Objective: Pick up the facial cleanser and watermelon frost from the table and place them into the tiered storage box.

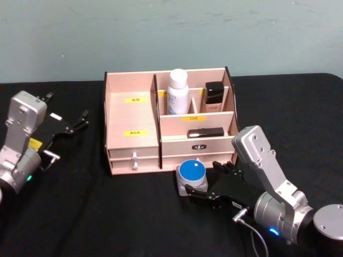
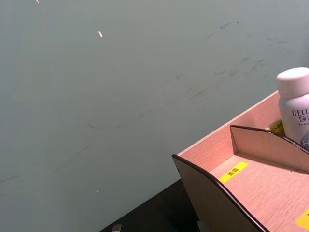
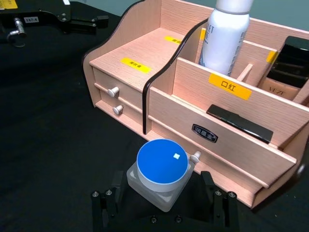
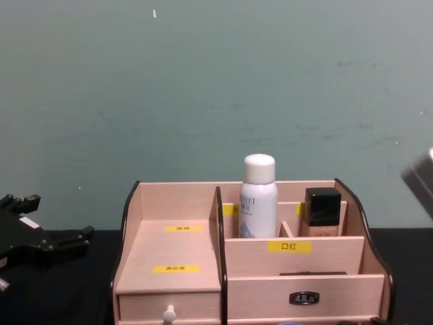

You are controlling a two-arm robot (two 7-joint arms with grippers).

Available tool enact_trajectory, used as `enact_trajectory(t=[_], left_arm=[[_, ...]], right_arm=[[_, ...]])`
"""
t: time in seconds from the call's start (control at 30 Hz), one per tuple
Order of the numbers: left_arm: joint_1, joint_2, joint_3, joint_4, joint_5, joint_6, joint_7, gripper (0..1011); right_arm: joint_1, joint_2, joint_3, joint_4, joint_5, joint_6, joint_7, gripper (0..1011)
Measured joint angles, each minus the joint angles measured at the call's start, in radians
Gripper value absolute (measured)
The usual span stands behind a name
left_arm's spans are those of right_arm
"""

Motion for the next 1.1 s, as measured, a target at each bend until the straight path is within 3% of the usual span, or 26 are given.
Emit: enact_trajectory(t=[0.37, 1.1], left_arm=[[0.0, 0.0, 0.0, 0.0, 0.0, 0.0, 0.0, 1010], [0.0, 0.0, 0.0, 0.0, 0.0, 0.0, 0.0, 1010]], right_arm=[[0.045, -0.044, -0.015, 0.063, -0.042, -0.018, 0.011, 1002], [0.078, -0.088, -0.019, 0.124, -0.079, -0.04, 0.028, 1002]])
